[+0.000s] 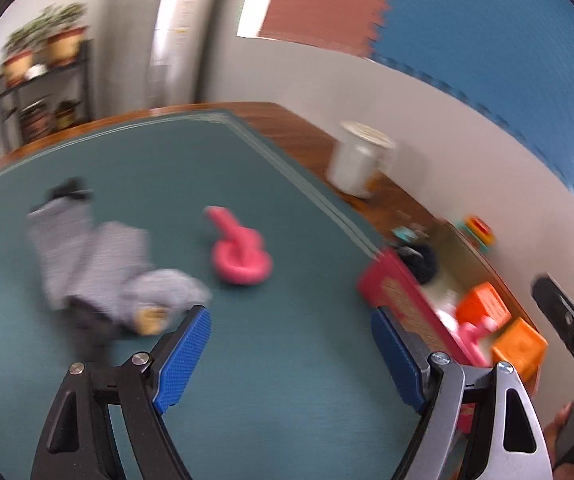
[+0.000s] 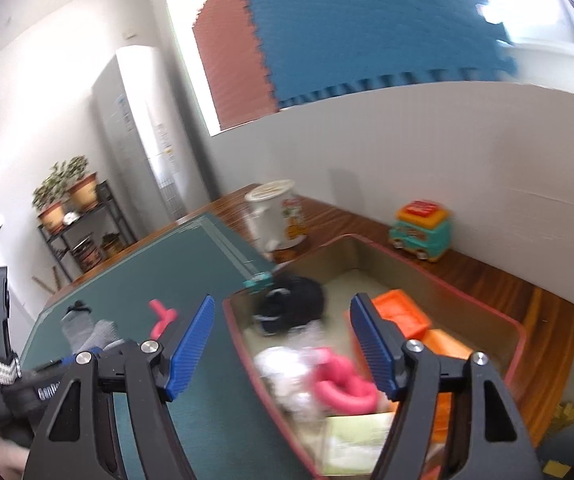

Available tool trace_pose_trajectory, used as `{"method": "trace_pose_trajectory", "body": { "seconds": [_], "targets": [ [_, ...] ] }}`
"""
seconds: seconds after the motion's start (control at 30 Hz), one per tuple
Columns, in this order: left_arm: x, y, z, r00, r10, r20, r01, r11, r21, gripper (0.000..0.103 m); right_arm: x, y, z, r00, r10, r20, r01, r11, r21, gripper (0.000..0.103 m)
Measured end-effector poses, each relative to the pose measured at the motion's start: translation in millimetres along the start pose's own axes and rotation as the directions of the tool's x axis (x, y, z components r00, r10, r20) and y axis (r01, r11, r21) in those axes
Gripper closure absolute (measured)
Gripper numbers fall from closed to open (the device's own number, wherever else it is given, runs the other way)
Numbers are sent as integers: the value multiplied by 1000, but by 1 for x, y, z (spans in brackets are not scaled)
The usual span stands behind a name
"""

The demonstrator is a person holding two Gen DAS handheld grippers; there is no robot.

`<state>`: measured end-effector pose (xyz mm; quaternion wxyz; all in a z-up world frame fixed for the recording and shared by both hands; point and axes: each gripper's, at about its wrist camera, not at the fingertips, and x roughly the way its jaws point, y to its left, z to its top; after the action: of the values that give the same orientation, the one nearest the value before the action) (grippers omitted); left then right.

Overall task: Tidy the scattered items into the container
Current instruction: 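Grasp the grey sock with black toe with the left gripper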

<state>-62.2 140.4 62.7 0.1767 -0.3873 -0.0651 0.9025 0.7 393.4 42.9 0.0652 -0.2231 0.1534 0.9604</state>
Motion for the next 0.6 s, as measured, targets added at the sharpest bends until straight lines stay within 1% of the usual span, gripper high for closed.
{"method": "trace_pose_trajectory", "body": {
  "seconds": [0.1,0.17,0.3,0.43,0.6],
  "targets": [
    [-11,37,2,996,75,49,-72,996,-59,19,6,24,-5,999,36,-20,-36,999,-34,29],
    [-16,60,2,991,112,67,-105,989,-102,19,13,40,-11,998,58,-39,-60,997,-55,29],
    [-24,103,4,983,166,83,-148,971,-186,19,29,72,-26,991,99,-92,-108,989,-97,28],
    [-22,128,7,974,208,88,-184,957,-222,19,44,97,-40,983,125,-136,-144,980,-136,28],
    [-6,137,15,973,217,82,-196,958,-208,19,58,114,-55,977,130,-171,-158,974,-164,28]
  ]
}}
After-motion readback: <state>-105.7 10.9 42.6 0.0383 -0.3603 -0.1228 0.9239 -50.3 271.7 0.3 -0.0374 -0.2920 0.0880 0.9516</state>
